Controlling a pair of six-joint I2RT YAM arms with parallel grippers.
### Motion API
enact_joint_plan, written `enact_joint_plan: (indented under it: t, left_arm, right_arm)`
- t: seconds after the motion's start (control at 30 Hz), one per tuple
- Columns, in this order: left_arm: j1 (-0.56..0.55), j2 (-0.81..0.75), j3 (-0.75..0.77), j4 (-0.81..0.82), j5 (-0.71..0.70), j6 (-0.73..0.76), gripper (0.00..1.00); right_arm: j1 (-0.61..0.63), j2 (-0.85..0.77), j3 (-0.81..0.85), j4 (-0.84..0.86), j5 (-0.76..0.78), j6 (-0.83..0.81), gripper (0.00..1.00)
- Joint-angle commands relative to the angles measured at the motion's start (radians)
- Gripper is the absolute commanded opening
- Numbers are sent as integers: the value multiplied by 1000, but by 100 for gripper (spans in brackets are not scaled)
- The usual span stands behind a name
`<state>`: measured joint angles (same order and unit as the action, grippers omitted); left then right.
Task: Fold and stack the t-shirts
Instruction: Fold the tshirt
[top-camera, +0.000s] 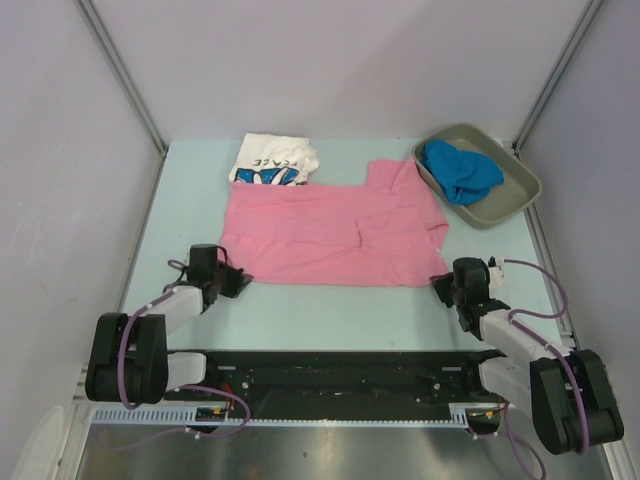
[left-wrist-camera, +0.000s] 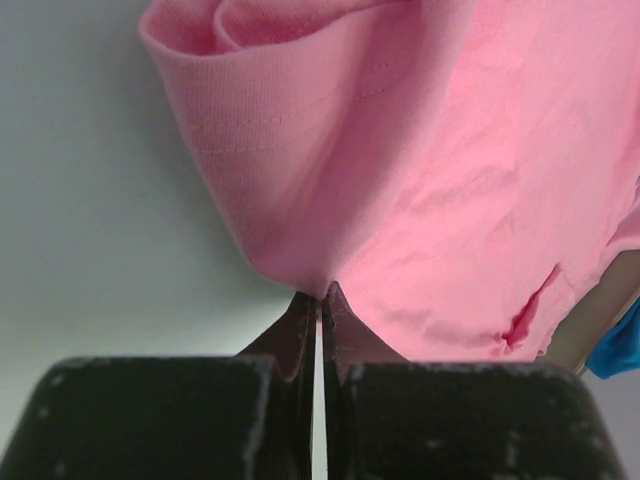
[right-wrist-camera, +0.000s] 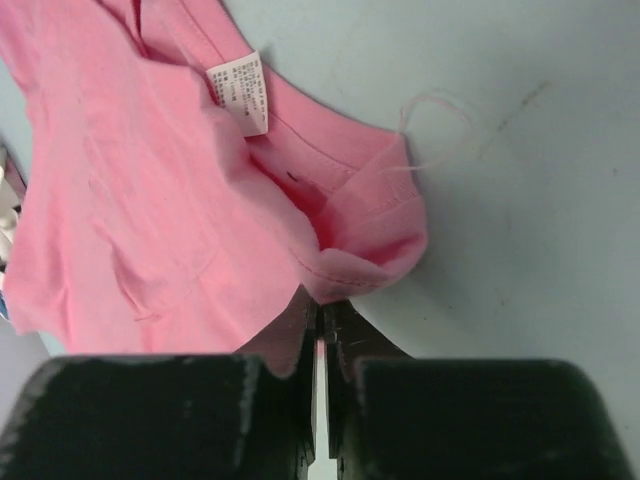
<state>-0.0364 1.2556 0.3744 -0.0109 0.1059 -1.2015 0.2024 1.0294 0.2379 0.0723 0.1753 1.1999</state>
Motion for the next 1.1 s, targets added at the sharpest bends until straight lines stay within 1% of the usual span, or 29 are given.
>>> enact_joint_plan:
  t: [0.0,0.1,0.23,0.27,0.47,0.57,0.73,0.9,1.07]
  left_arm:
    - [12,-22,-11,-98,-38,39,0]
    - [10,-54,-14,-130,-28,55,0]
    - [12,-149,-35,-202,-34,74,0]
    - [12,-198,-40,-230,-34,74,0]
    - [12,-352,-55,-372,-37,91,0]
    - [12,-435,-75,-440,-34,88,0]
    - [12,-610,-121,-532,-32,72,0]
    - [12,-729,-117,-661,-37,71,0]
    - [12,-864,-112,-787,-43,59,0]
  right_arm:
    - [-23,-25,17,-26,0,-25,0]
    - [-26,-61,26,-69,3,-45,0]
    - [-26,-173,55,-240,9,-82,0]
    - [-26,-196,60,-271,7,-94,0]
    - [-15,-372,77,-491,-19,-108,0]
    - [3,-454,90,-601,1,-106,0]
    - [46,-583,109,-778,33,-74,0]
    - [106,-719,124,-942,50,-28,0]
    - [169,-814,147,-1080,96,29,0]
